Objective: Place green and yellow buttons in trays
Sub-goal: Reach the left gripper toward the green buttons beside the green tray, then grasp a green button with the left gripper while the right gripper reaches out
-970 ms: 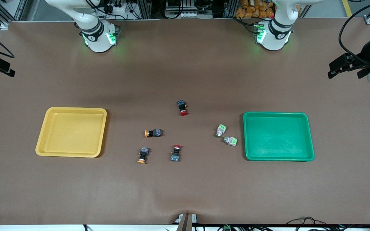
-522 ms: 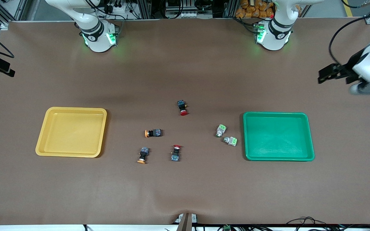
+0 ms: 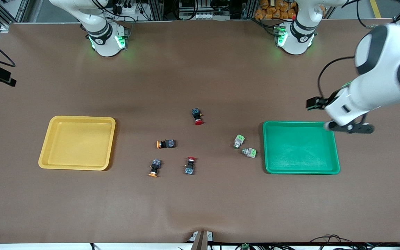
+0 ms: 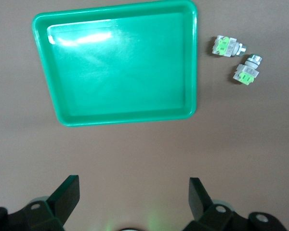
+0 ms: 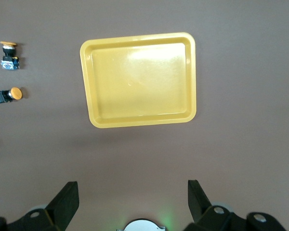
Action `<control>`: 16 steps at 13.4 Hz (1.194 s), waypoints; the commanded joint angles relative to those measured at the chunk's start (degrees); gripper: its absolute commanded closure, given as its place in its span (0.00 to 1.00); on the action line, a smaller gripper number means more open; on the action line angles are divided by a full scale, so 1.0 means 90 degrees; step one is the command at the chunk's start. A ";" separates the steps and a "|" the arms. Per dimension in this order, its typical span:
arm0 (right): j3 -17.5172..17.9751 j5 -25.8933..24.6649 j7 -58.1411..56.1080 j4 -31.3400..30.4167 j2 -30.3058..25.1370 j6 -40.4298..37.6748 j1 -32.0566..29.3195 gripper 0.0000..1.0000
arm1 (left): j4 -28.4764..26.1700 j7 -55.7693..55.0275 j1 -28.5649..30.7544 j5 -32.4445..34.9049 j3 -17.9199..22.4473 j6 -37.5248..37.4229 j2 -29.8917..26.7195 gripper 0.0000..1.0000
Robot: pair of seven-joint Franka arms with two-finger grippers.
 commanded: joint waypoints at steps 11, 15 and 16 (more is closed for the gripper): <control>0.0040 0.0117 0.0064 0.0908 0.2122 0.0143 0.0702 0.00 | 0.0077 -0.0763 -0.1549 -0.0472 0.0018 0.2447 0.1953 0.00; 0.0078 0.1475 0.0854 0.0947 0.2336 0.0405 0.1012 0.00 | -0.0011 -0.0773 -0.1813 -0.0472 0.0018 0.3013 0.2422 0.00; 0.0050 0.1407 0.0904 0.0928 0.2395 0.1026 0.1430 0.00 | -0.0050 -0.0773 -0.1920 -0.0462 0.0018 0.3227 0.2520 0.00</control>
